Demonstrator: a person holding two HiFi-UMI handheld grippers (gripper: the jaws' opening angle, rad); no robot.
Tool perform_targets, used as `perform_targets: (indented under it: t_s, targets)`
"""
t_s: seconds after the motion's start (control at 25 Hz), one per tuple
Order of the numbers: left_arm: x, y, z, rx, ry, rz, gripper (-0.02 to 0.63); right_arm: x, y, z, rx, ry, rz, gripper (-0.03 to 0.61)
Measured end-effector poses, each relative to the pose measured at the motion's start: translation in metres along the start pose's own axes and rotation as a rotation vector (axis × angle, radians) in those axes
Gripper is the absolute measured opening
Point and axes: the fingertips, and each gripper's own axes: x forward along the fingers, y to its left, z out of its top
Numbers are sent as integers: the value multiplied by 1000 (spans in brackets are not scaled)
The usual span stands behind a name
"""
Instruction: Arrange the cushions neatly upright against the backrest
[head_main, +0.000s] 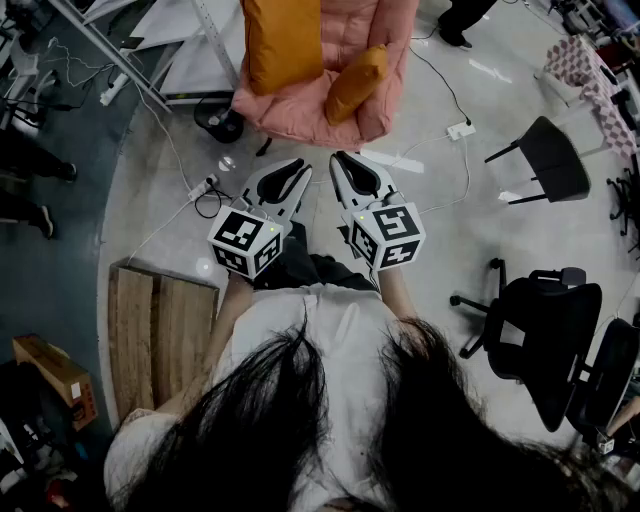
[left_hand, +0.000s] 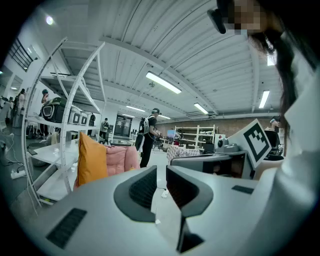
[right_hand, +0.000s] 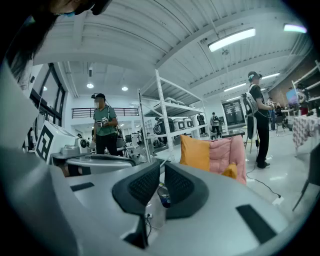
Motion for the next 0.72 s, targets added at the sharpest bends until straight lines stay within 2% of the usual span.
perform_targets:
  t_s: [0.72]
  targets:
    - [13, 7, -6, -5, 38, 22, 67, 4, -25, -9, 47, 10, -6, 46]
